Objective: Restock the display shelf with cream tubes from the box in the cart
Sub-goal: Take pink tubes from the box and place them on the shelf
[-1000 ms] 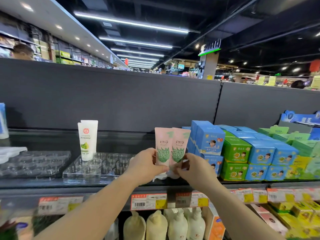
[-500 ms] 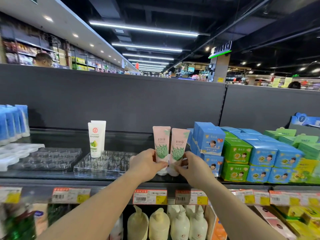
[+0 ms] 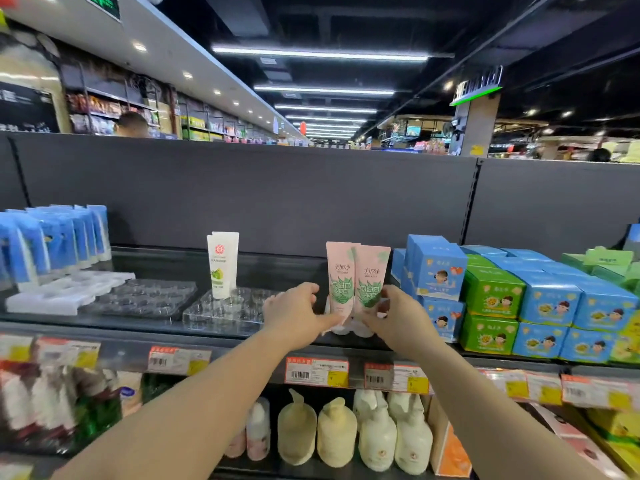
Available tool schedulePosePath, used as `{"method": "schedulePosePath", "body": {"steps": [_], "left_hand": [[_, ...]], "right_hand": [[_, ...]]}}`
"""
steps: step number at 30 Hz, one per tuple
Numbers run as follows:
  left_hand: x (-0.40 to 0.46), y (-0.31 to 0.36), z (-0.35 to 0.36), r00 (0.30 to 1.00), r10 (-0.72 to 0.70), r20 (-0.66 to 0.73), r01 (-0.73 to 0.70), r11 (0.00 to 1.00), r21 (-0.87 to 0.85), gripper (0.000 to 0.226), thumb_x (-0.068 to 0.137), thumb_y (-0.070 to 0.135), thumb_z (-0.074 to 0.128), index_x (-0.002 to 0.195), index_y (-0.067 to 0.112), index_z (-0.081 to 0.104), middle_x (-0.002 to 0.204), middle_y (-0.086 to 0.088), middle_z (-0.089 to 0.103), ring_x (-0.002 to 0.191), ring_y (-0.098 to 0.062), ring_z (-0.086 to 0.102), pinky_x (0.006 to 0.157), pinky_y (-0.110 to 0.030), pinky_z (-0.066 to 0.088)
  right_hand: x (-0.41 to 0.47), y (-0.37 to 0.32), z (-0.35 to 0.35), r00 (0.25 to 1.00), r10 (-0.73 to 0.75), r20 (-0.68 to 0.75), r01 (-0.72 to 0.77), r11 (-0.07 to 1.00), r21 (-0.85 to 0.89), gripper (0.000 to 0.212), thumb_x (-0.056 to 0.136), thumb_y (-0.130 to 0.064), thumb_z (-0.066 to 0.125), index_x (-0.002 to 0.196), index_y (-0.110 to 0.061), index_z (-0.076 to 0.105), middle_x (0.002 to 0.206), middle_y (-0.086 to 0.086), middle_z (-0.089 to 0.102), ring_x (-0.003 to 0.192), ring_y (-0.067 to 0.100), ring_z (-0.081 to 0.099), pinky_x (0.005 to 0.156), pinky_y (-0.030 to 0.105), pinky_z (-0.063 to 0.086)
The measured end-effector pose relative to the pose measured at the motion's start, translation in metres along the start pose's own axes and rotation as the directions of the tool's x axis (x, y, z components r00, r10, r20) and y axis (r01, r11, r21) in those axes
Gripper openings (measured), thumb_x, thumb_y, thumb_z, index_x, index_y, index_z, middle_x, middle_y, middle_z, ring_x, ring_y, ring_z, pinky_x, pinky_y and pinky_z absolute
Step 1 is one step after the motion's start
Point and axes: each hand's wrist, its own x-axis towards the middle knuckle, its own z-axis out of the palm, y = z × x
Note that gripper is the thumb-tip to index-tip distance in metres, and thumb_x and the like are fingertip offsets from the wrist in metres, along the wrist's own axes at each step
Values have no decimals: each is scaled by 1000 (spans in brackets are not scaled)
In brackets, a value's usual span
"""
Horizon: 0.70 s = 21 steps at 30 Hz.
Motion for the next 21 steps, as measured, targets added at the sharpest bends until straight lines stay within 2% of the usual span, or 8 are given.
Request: {"method": "schedulePosePath", "body": {"steps": [3,7,11,13,17,19,21], "left_hand": [[-6,-7,-13,999,20,-28,-18,998,62,79,77,69,60,141,27,42,134,7,57,123,-18,52,103,-42,41],[-17,-21,-31,998,54,-29,-51,994,94,69,85,65,53,141,27,42,137,2,55,125,-23,51,102,-42,42],[-37,-45,-55,995,98,25,-101,980,172,68,90,62,46,144,23,38,142,-3,50,128,-25,47,103,-42,41],[-52,-64,-70,993,106,42,-112,974,199,66,90,63,44,142,23,40,142,-3,50,128,-25,47,103,-42,41],[-95,-128,-112,992,128,20,-128,955,267,59,90,61,45,137,26,46,138,-1,53,126,-24,48,102,-42,41],[-121,-173,-140,994,108,2,-103,948,300,60,90,62,44,141,30,41,141,1,49,130,-23,44,107,-42,37],[-149,-225,-174,999,41,-23,-31,941,336,59,90,63,42,141,33,40,146,3,44,135,-23,39,111,-43,31]], "right_hand": [[-7,-9,-4,999,-22,-45,24,999,32,40,87,-42,66,120,-23,54,113,-8,64,94,9,56,69,27,49],[-22,-20,-10,998,-17,-68,16,1000,-22,41,91,-41,59,125,-19,56,119,-2,64,99,14,56,70,26,39],[-44,-41,-10,994,85,-73,-99,975,-200,50,92,-52,50,119,-11,60,108,5,66,91,22,58,60,28,37],[-60,-63,-1,993,102,-52,-113,949,-294,49,95,-48,48,115,-5,61,107,9,66,96,26,59,66,29,40],[-97,-134,53,999,-40,6,40,947,-320,39,94,-42,51,117,-10,57,114,11,60,112,30,55,79,33,42],[-116,-177,94,996,-61,69,80,947,-310,46,95,-44,49,131,-16,48,126,7,57,117,30,53,90,37,45],[-132,-221,143,984,-116,134,153,936,-316,50,95,-46,46,137,-20,42,135,6,52,123,29,47,97,40,44]]}}
